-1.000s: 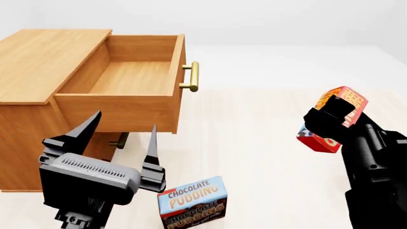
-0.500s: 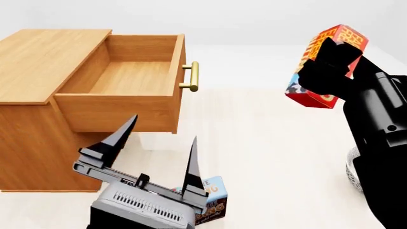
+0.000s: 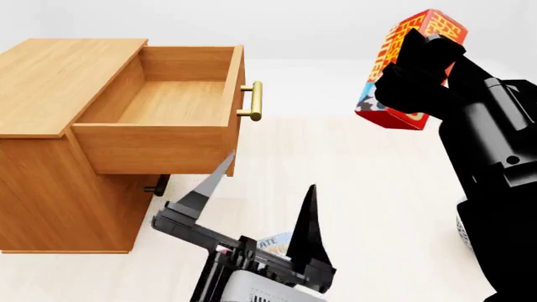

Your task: Put the butter at the back in the top drawer of the cabinet and close it.

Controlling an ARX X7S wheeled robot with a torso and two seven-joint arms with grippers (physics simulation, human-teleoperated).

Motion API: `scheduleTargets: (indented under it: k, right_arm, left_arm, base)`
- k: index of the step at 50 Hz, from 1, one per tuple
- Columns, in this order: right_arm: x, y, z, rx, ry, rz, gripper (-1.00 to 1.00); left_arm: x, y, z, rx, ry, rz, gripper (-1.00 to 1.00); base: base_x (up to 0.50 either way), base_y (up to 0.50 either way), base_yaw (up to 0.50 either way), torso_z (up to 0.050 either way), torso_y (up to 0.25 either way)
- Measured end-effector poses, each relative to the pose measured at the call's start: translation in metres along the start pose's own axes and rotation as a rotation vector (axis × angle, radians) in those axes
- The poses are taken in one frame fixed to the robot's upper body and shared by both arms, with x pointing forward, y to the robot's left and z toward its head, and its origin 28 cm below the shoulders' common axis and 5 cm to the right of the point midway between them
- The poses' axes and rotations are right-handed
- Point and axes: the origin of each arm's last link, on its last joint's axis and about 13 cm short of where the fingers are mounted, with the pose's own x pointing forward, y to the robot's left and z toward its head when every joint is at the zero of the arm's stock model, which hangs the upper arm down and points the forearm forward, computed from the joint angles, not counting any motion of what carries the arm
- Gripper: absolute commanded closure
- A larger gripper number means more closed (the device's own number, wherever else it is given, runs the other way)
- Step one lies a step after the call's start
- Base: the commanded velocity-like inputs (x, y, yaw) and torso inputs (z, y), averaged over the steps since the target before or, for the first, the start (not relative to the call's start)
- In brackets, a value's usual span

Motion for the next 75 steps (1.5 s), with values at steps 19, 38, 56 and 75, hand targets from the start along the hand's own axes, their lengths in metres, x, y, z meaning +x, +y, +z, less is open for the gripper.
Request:
scheduleTargets:
  k: [19,38,56,75]
  right_arm:
    - [-0.005,0.008,-0.005,0.01,0.034,0.043,1.0]
    - [-0.01,0.019,-0.012,0.012,0.077,0.098,1.0]
    - [-0.016,0.019,-0.025,0.012,0.126,0.121,1.0]
    - [-0.022,0.017,-0.033,0.017,0.151,0.116,1.0]
  left_arm:
    - [0.016,-0.019,-0.004,0.101,-0.046,-0.008,-1.0]
    - [0.023,-0.029,-0.005,0.118,-0.06,-0.026,-1.0]
    - [0.027,-0.027,-0.006,0.118,-0.054,-0.018,-1.0]
    - [0.028,-0.024,-0.009,0.107,-0.042,-0.004,-1.0]
  base:
    - [0.0,0.0,0.0,0.0,0.001]
    - [0.0,0.0,0.0,0.001,0.001]
    - [0.0,0.0,0.0,0.001,0.001]
    - [0.0,0.0,0.0,0.001,0.001]
